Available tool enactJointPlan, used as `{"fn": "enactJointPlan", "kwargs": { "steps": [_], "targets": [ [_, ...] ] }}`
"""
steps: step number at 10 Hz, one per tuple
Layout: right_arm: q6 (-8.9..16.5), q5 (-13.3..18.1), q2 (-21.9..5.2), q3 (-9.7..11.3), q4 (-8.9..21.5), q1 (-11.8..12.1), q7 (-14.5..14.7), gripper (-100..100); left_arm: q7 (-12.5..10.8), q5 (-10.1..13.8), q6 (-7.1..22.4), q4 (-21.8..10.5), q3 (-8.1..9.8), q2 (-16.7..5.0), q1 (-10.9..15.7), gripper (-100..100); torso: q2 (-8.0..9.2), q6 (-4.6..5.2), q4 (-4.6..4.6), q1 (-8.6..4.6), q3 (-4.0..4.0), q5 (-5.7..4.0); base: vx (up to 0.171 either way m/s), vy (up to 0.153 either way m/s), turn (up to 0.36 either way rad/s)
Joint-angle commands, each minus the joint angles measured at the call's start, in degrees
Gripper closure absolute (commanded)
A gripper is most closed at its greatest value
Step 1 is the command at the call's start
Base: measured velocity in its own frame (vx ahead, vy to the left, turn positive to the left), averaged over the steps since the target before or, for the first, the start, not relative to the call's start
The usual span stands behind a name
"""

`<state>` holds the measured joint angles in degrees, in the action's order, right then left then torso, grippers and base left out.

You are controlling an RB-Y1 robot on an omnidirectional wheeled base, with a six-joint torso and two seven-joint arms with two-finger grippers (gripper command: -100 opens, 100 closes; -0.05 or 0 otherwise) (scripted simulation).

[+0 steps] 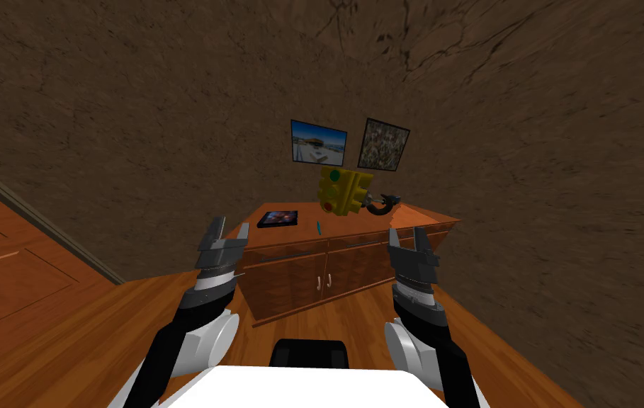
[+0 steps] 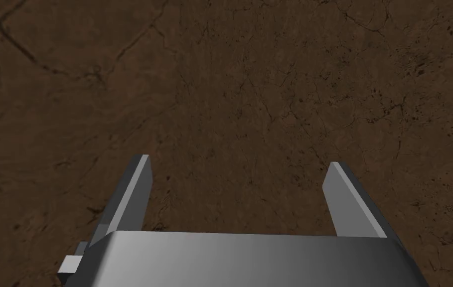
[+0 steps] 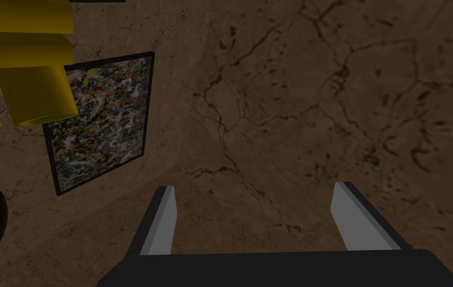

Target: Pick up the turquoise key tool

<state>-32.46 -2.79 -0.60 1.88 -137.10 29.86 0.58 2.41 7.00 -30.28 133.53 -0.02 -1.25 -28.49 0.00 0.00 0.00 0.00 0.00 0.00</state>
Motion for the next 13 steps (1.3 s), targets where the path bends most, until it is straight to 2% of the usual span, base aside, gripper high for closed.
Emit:
{"fn": "enactJointPlan", "kwargs": {
  "steps": [1,5,6,7,8,9,10,11,12,13],
  "targets": [
    [0.0,0.0,0.0,0.0,0.0,0.0,0.0,0,-0.1,-1.7,-0.2,-0.7,-0.37,-2.8,1.4,-100,0.0,0.0,0.0,0.0,0.0,0.0,-0.041,0.011,-0.013],
    [0.0,0.0,0.0,0.0,0.0,0.0,0.0,0,0.2,-7.5,-1.1,-3.0,-1.95,-9.9,5.9,-100,0.35,0.01,0.08,0.06,0.2,0.02,-0.091,0.017,-0.035],
    [0.0,0.0,0.0,0.0,0.0,0.0,0.0,0,0.2,-7.5,-1.1,-3.0,-1.95,-10.7,5.9,-100,0.39,0.02,0.09,0.09,0.23,0.02,-0.074,0.017,-0.019],
    [0.0,0.0,0.0,0.0,0.0,0.0,0.0,0,0.3,-9.4,-1.5,-3.9,-2.56,-12.9,7.4,-100,0.32,-0.01,0.08,0.08,0.19,0.02,-0.077,-0.008,-0.035],
    [0.0,0.0,0.0,0.0,0.0,0.0,0.0,0,0.3,-9.4,-1.5,-3.9,-2.56,-13.2,7.4,-100,0.3,0.01,0.07,0.0,0.18,0.0,-0.059,-0.007,-0.019],
    [0.0,0.0,0.0,0.0,0.0,0.0,0.0,0,0.6,-11.5,-1.9,-4.8,-3.26,-15.5,9.0,-100,0.24,0.0,0.06,-0.01,0.15,0.0,-0.06,-0.008,-0.044],
    [0.0,0.0,0.0,0.0,0.0,0.0,0.0,0,0.6,-11.5,-1.9,-4.8,-3.26,-16.0,9.0,-100,0.23,0.01,0.05,-0.01,0.14,0.0,-0.055,-0.002,-0.03],
    [0.0,0.0,0.0,0.0,0.0,0.0,0.0,0,0.9,-13.8,-2.4,-5.8,-4.03,-18.4,10.8,-100,0.21,0.0,0.05,0.0,0.13,0.0,-0.069,-0.004,-0.056],
    [0.0,0.0,0.0,0.0,0.0,0.0,0.0,0,0.9,-13.8,-2.4,-5.8,-4.03,-19.0,10.8,-100,0.24,0.01,0.05,-0.01,0.14,0.0,-0.065,-0.006,-0.034],
    [0.0,0.0,0.0,0.0,0.0,0.0,0.0,0,1.3,-16.2,-3.0,-6.9,-4.88,-21.1,12.5,-100,0.24,0.0,0.06,-0.01,0.14,0.0,-0.09,-0.009,-0.062]
  ]
}}
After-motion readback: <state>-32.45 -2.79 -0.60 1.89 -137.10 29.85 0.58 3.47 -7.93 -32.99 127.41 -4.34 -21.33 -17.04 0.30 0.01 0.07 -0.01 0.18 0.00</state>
